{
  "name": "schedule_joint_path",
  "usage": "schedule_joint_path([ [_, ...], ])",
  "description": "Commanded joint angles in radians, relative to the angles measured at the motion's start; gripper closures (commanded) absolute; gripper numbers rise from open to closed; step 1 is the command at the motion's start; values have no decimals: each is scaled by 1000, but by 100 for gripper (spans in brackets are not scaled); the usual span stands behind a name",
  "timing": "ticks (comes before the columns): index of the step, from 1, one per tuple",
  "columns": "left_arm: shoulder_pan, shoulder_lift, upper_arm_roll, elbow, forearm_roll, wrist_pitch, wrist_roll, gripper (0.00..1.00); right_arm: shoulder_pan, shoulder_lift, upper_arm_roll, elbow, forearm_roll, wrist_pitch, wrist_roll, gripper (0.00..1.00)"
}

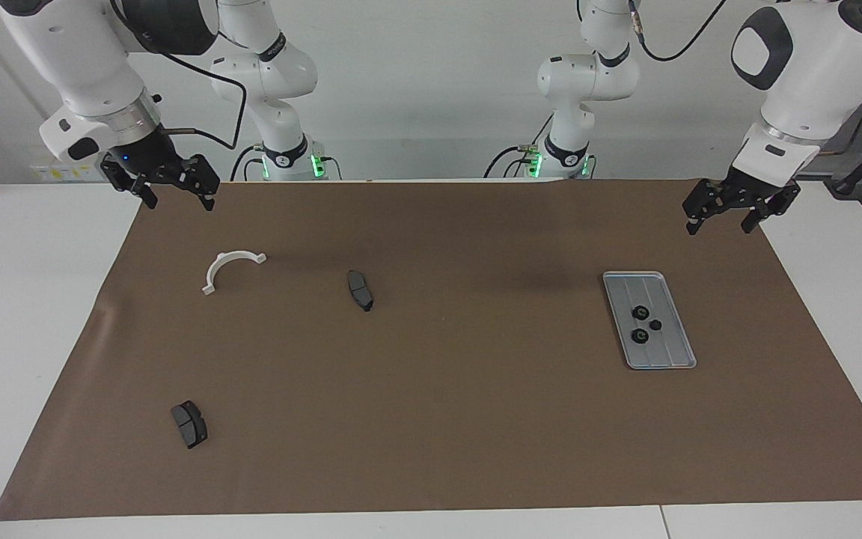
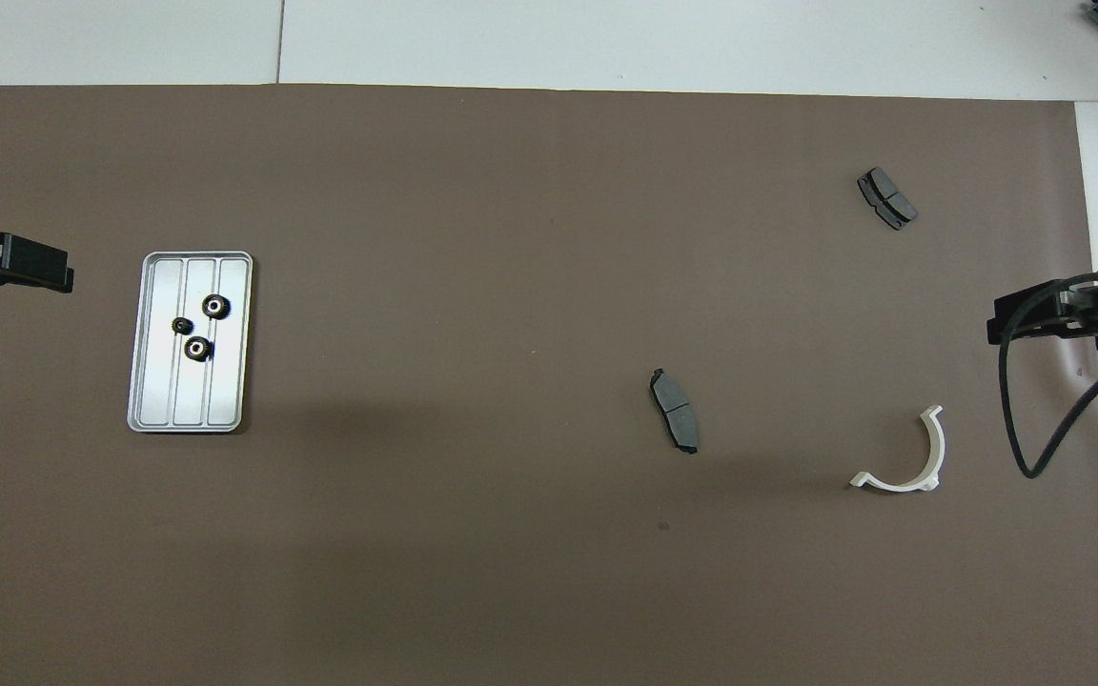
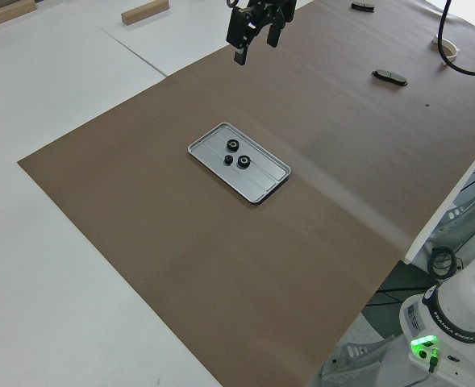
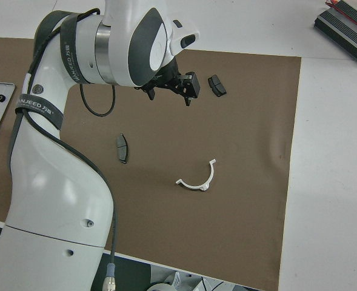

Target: Place bearing gear from tray to pile

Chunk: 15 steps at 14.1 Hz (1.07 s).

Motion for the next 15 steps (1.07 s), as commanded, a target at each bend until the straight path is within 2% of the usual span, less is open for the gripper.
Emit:
schedule_joint_path([
  [1,-7,-37,0,-26,24,-7,-18,0,-4,-20,1,-22,23,8,12,0],
  [3,-9,-43,0,-25,24,2,-19,0,-4,-20,1,-22,23,7,12,0],
  [6,-16,-55,0,-75,23,58,-19,0,-4,-20,1,-22,23,8,12,0],
  [8,-18,-35,-5,-72,23,86,-20,0,-6,-19,1,-22,23,7,12,0],
  [12,-31,119,-5,-43,-14,219,-40,0,-4,-19,1,-22,18,14,8,0],
  [15,-27,205,-5,-52,-29,351,-40,0,-6,-19,1,-25,18,14,8,0],
])
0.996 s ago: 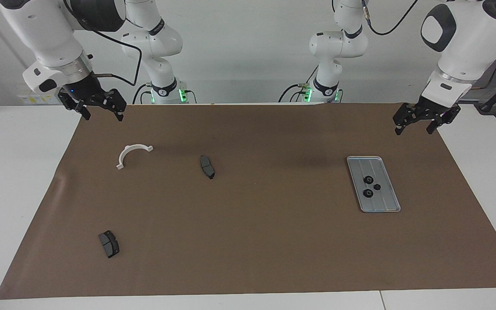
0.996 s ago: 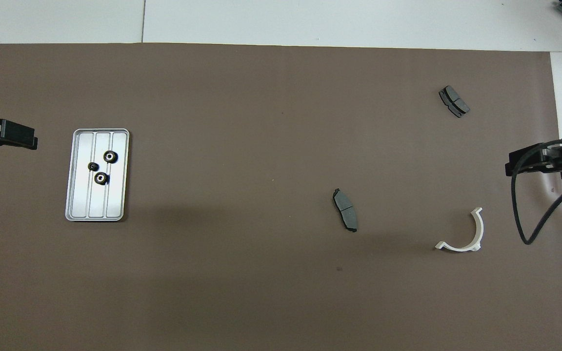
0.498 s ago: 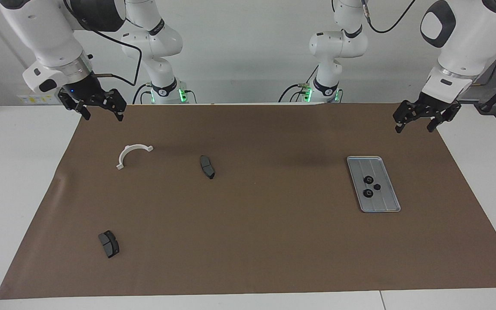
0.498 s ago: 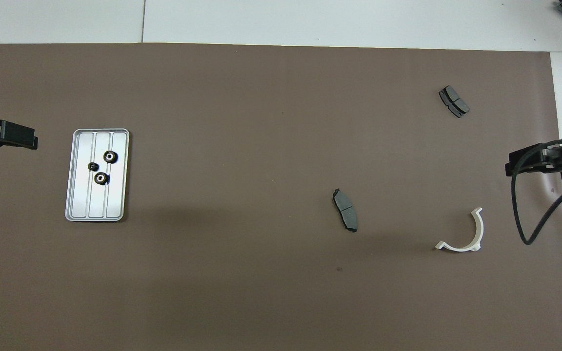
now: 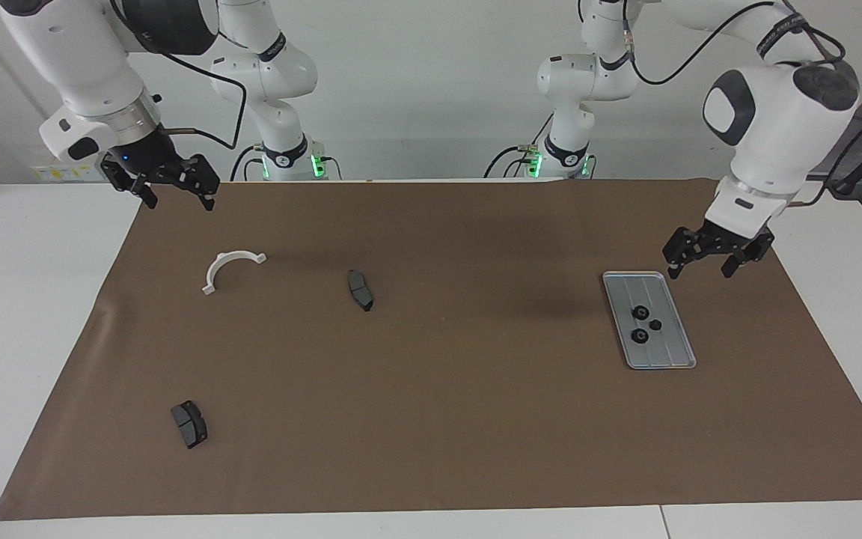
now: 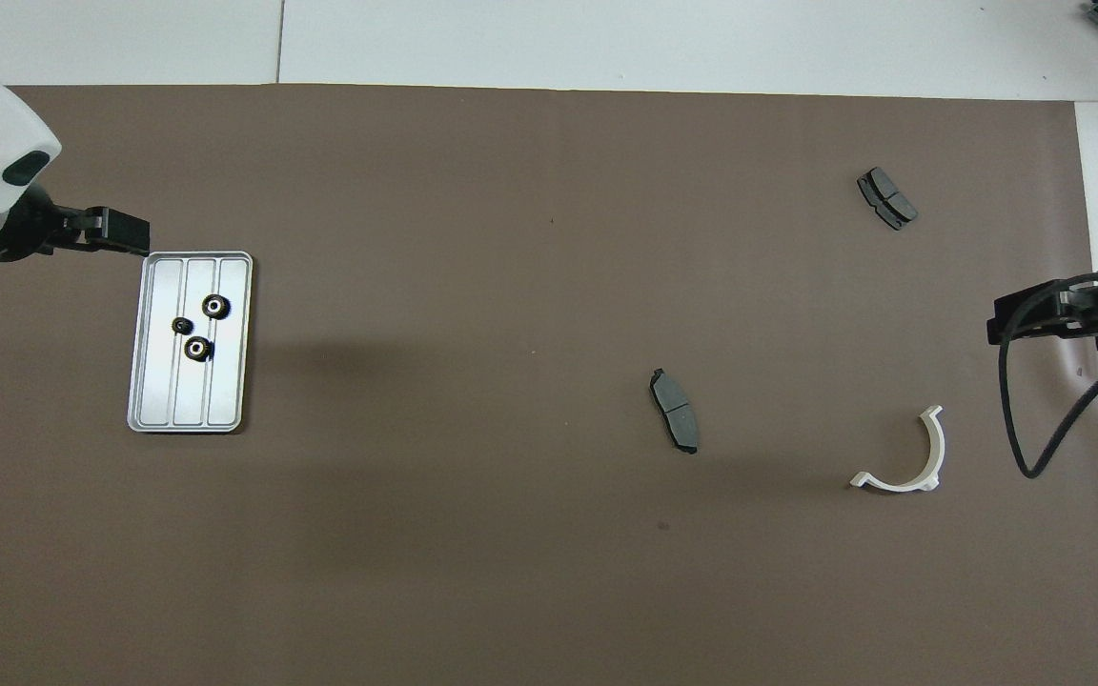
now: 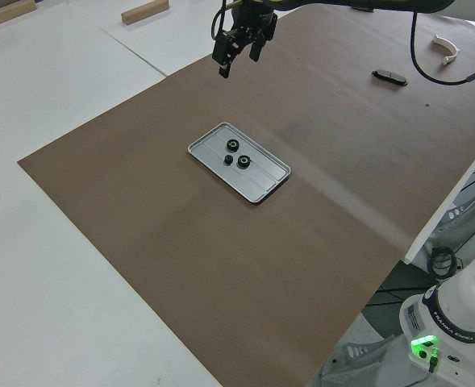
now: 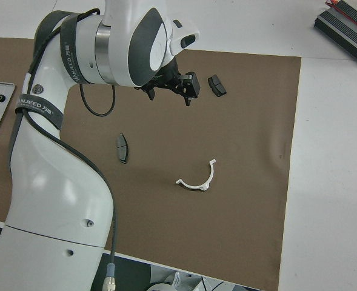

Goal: Place bearing gear from tray to pile
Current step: 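Reach the left gripper into the silver tray and grasp a black gear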

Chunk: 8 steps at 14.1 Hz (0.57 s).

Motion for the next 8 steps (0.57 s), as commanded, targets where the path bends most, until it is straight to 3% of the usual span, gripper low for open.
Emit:
schedule_joint_path([
  [1,-4,85,8,14,-13,82,-8,0,-6,-19,1,-25,18,14,8,0],
  [5,0,196,8,-1,-13,198,-4,0,-6,-19,1,-25,18,31,8,0],
  [8,8,189,10,-90,-13,252,-2,0,-4,-19,3,-25,20,31,8,0],
])
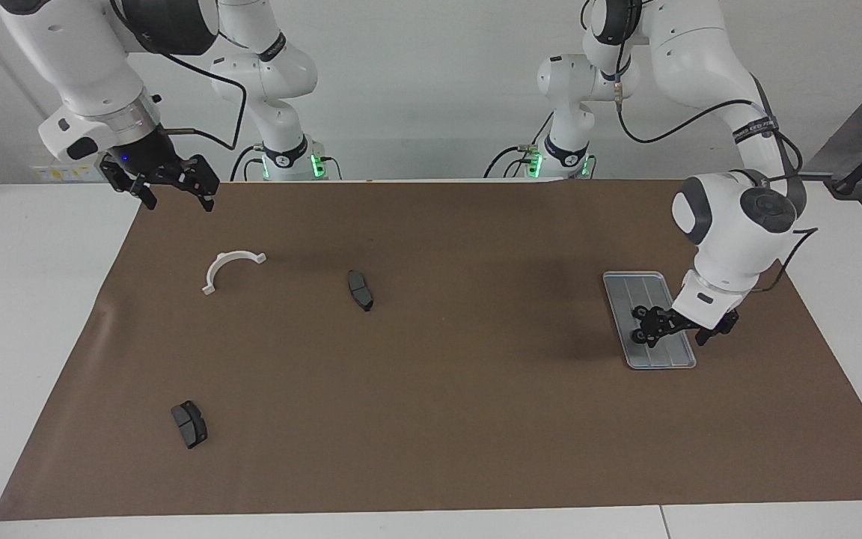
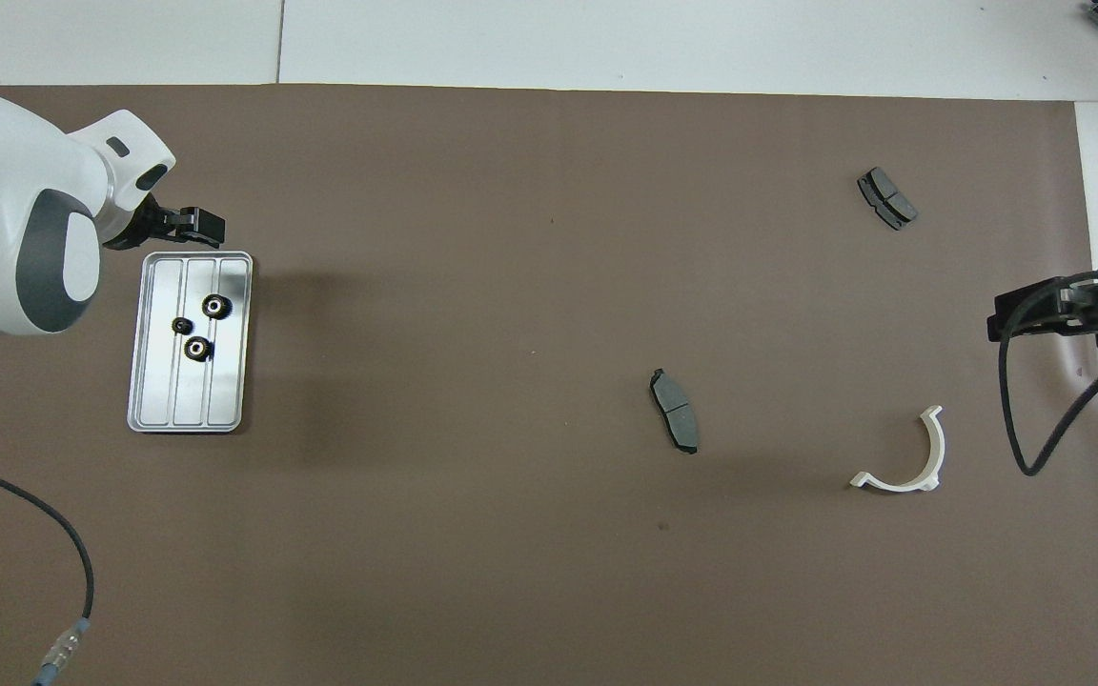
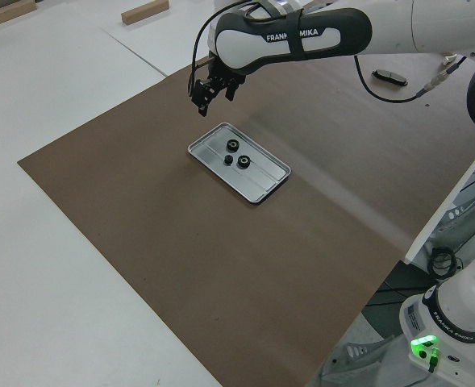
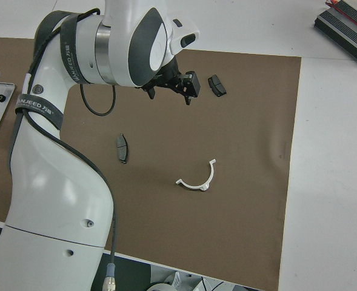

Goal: Place bearing gear from tray to pile
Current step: 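Reach the left gripper into the silver tray and grasp a black gear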

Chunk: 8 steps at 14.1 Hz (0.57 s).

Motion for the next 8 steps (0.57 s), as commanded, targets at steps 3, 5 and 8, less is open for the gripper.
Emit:
schedule_joint_path([
  [3,4,-68,5,-238,-14,173,-7,0,-6,-19,3,-25,20,21,11,0],
  [5,4,-81,5,-272,-14,179,-21,1,-6,-19,3,-25,20,23,12,0],
  [8,-2,-87,5,-284,-14,175,-53,10,-6,-19,3,-25,20,23,14,0],
])
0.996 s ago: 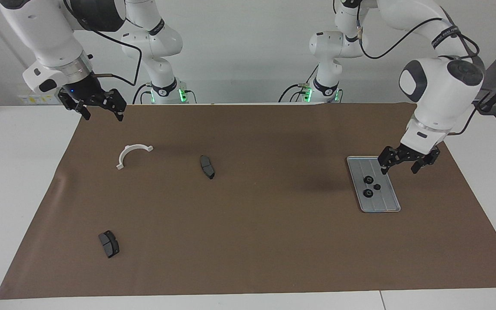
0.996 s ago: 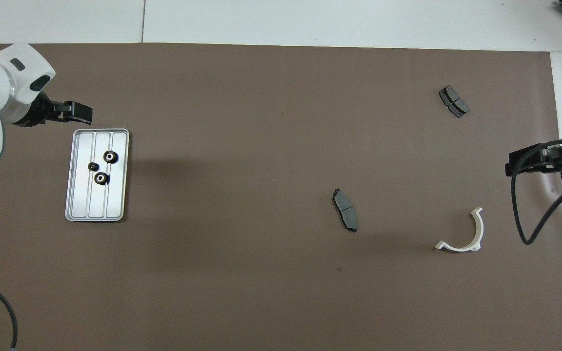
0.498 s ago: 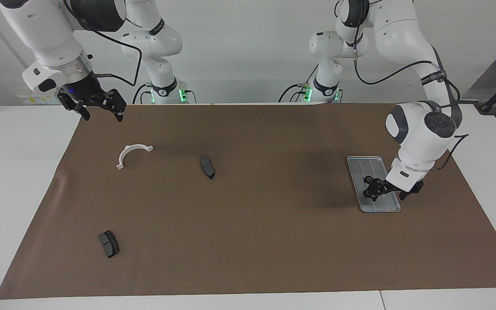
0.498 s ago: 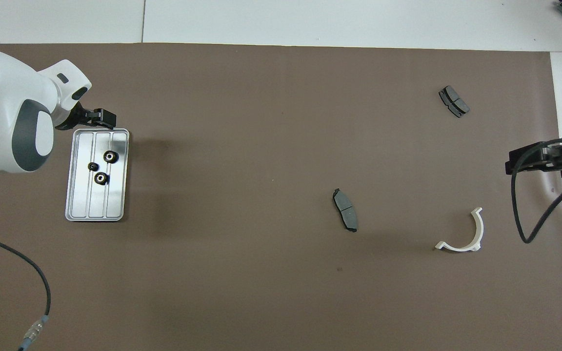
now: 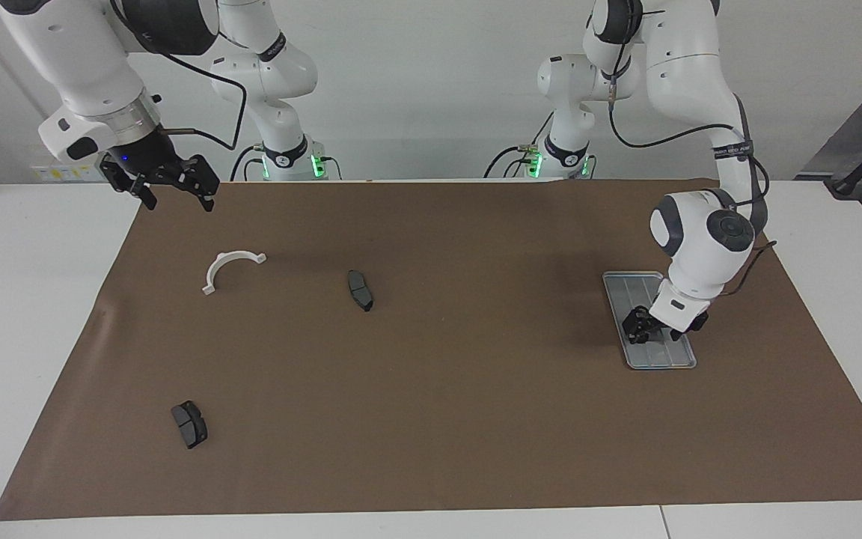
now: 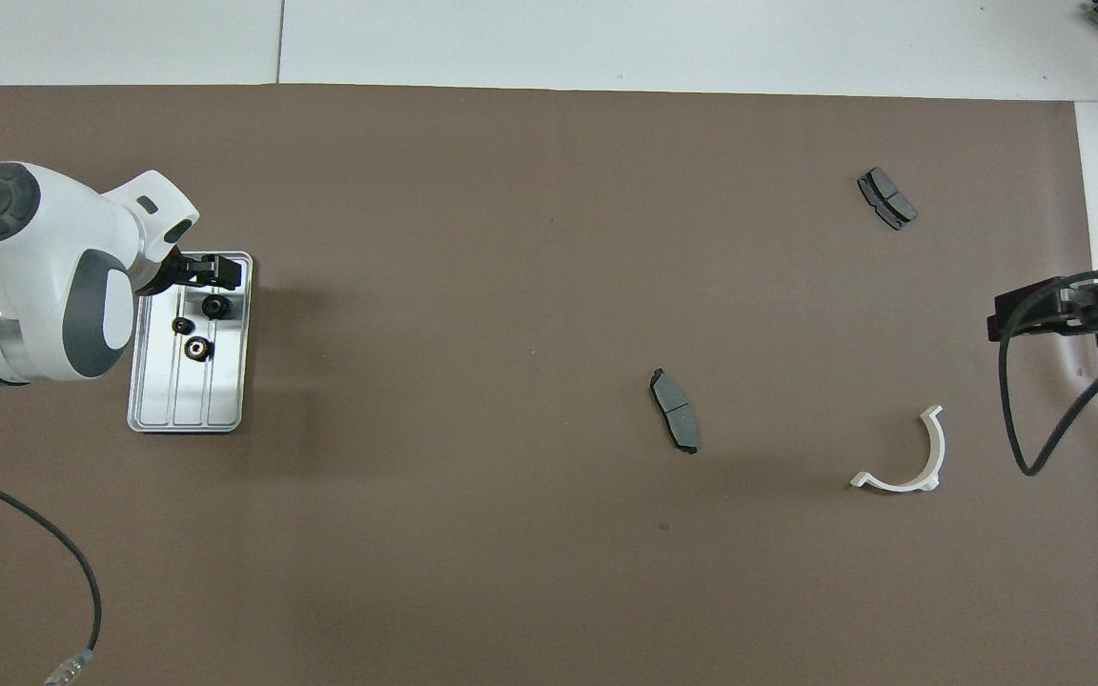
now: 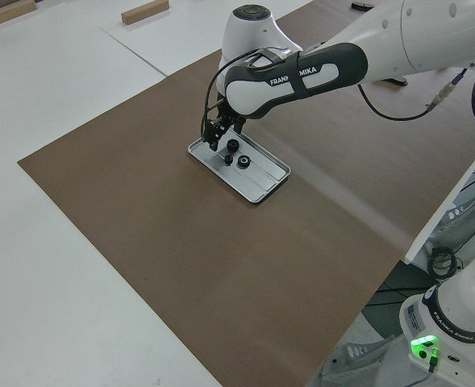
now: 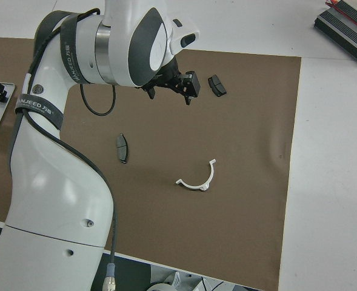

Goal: Place bearing gear from tray to pile
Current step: 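Reach the left gripper into the silver tray and grasp a black gear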

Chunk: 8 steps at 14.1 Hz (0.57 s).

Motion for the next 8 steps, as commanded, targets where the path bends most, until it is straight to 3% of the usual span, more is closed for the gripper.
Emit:
schedule_joint_path([
  [1,-4,-47,2,-52,-11,18,-19,13,-6,-19,3,-25,20,21,14,0],
  [5,-4,-48,2,-54,-16,19,-19,37,-4,-19,3,-25,20,24,14,0],
  [8,-12,-44,2,-54,-27,22,-20,42,-4,-19,3,-25,20,22,12,0],
])
